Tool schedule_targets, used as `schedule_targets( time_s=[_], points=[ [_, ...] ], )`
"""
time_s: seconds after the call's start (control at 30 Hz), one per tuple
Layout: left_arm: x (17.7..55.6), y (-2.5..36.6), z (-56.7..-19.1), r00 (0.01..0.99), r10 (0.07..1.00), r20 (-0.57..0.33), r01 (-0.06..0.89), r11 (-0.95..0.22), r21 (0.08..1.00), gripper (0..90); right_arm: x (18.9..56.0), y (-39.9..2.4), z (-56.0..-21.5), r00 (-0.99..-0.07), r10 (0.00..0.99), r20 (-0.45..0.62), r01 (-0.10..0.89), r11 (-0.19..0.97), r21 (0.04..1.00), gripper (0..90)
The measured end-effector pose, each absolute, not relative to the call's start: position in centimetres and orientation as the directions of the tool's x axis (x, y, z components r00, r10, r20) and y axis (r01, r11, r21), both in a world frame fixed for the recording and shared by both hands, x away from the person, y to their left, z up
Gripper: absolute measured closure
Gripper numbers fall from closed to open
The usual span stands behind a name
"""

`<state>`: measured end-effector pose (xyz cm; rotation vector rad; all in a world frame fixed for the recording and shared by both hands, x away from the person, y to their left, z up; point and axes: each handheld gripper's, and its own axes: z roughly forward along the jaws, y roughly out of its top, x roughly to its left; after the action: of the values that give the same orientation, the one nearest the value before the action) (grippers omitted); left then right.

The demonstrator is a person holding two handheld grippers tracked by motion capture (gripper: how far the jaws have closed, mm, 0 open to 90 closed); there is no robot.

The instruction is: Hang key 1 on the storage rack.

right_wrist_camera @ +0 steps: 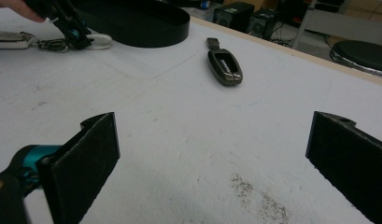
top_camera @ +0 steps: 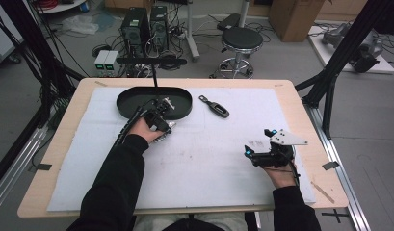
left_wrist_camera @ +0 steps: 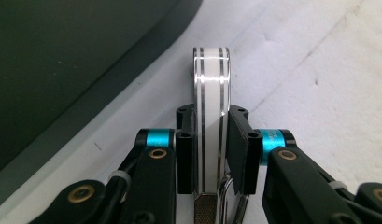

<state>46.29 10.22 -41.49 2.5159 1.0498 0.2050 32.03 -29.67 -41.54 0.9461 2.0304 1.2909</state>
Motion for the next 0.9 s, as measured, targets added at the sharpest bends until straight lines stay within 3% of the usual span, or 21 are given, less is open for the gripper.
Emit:
schedule_targets(
  time_s=[0.3,0.6,0.9],
  points=[
    [46.2,10.5,-41.3,0.725,0.688,-0.024,0.634,-0.654,0.412,74.6,32.1,-29.5,-41.6,-0.608,0.790,-0.077,0.268,0.296,0.917,1.9],
    [46.2,12.1,-39.1,0.687,0.718,-0.110,0.671,-0.569,0.476,74.5,32.1,-29.6,-41.5,-0.614,0.786,-0.077,0.258,0.292,0.921,1.9],
    [45.0,13.8,-35.9,0.691,0.705,-0.160,0.649,-0.506,0.569,74.4,32.2,-29.4,-41.7,-0.622,0.781,-0.057,0.272,0.284,0.920,1.9]
  ],
)
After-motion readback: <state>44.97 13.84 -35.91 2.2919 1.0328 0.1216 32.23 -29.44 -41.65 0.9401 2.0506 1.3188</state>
